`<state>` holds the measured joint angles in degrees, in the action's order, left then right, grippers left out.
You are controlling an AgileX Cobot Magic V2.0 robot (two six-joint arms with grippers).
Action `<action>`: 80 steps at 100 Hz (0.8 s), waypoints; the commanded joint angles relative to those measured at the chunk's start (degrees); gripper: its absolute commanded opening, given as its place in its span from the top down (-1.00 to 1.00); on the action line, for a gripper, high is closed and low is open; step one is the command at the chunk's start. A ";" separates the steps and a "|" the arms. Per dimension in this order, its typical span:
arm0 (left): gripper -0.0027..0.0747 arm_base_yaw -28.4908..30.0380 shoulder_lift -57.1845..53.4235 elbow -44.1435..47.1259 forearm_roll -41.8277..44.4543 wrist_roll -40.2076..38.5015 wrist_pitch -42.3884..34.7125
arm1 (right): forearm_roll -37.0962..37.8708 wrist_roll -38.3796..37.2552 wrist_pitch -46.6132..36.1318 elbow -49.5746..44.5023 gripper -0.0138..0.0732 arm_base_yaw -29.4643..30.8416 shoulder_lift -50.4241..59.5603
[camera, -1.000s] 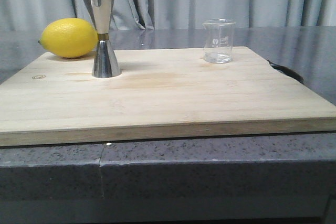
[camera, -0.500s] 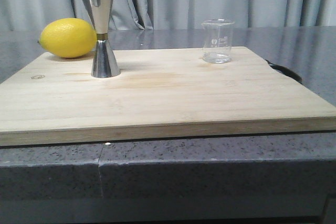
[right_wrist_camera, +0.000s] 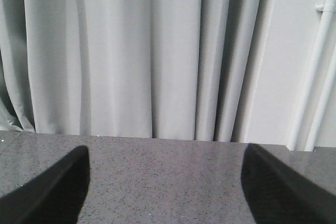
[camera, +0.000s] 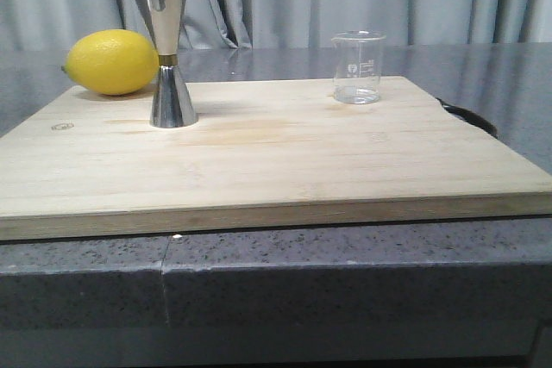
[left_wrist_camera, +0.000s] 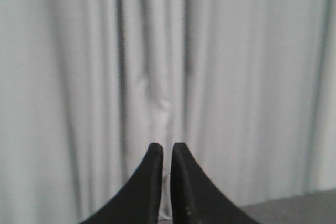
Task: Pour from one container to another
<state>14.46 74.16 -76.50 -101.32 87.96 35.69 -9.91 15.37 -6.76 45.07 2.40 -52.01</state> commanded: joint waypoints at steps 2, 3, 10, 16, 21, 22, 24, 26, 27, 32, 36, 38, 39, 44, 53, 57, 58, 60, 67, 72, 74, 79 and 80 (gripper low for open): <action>0.98 -0.35 -1.65 -2.99 -5.51 2.32 -12.20 | 0.77 0.44 -4.19 1.55 -0.55 0.37 1.09; 0.98 -0.35 -1.65 -3.18 -5.51 2.51 -13.69 | 0.77 0.44 -4.19 1.55 -0.55 0.37 1.09; 0.98 -0.72 -1.65 -3.45 -5.51 4.47 -19.84 | 1.16 0.44 -5.02 1.55 -0.55 0.47 1.09; 0.98 -1.39 -1.65 -3.45 -5.20 5.13 -22.92 | 2.40 0.44 -6.33 1.55 -0.55 0.45 1.09; 0.98 -2.18 -1.77 -3.15 -4.90 5.13 -21.99 | 3.18 0.44 -6.82 1.55 -0.55 0.45 1.09; 0.98 -2.51 -1.77 -3.08 -4.90 5.13 -21.71 | 3.29 0.44 -6.82 1.55 -0.55 0.45 1.09; 0.98 -2.89 -2.01 -2.94 -4.90 5.13 -20.72 | 3.34 0.44 -6.70 1.55 -0.55 0.45 1.09; 0.98 -3.57 -2.18 -2.64 -4.90 5.13 -19.71 | 3.34 0.44 -6.25 1.55 -0.55 0.45 1.22; 0.98 -4.06 -2.18 -2.61 -4.74 5.13 -19.36 | 3.34 0.44 -5.88 1.55 -0.55 0.45 1.35; 0.98 -6.02 -3.05 -2.22 -3.67 5.13 -16.60 | 3.34 0.44 -4.18 1.55 -0.55 0.45 2.06; 0.98 -7.94 -3.85 -1.76 -1.91 5.03 -14.67 | 3.34 0.44 -2.20 1.55 -0.55 0.45 2.70; 0.98 -8.63 -4.44 -1.43 -1.06 5.02 -13.85 | 3.34 0.44 -1.57 1.55 -0.55 0.45 3.23; 0.98 -9.34 -4.91 -1.31 -0.12 5.02 -13.60 | 3.34 0.44 -0.97 1.55 -0.55 0.45 3.59; 0.98 -11.91 -6.98 -0.25 2.52 4.54 -13.15 | 3.34 0.44 1.28 1.55 -0.55 0.45 4.98; 0.98 -16.17 -11.93 2.94 5.53 4.44 -14.40 | 3.44 0.44 4.58 1.55 -0.55 0.45 8.14; 0.98 -17.47 -14.08 4.91 6.20 4.44 -15.36 | 3.56 0.44 5.87 1.55 -0.54 0.45 9.47; 0.98 -17.64 -14.96 5.26 6.55 4.44 -15.38 | 3.56 0.44 6.07 1.55 -0.54 0.45 10.02; 0.98 -18.05 -16.36 6.34 6.98 4.44 -15.70 | 3.56 0.44 6.76 1.55 -0.54 0.45 10.83; 0.98 -18.42 -20.97 10.65 7.12 4.44 -17.02 | 3.56 0.44 9.28 1.55 -0.54 0.45 13.74; 0.98 -18.42 -24.22 14.11 7.12 4.44 -17.78 | 3.56 0.44 11.71 1.55 -0.54 0.45 15.85; 0.98 -18.42 -25.68 15.70 7.12 4.44 -18.57 | 3.56 0.44 12.85 1.55 -0.54 0.45 16.75; 0.98 -18.42 -29.21 19.60 7.12 4.44 -20.62 | 3.56 0.44 15.45 1.42 -0.54 0.33 18.92; 0.98 -18.42 -29.71 20.76 7.12 4.44 -21.25 | 3.56 0.44 15.83 1.32 -0.54 0.33 19.22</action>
<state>-3.36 49.62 -59.73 -93.13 92.85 17.67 -6.94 15.37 9.28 45.07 2.44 -35.86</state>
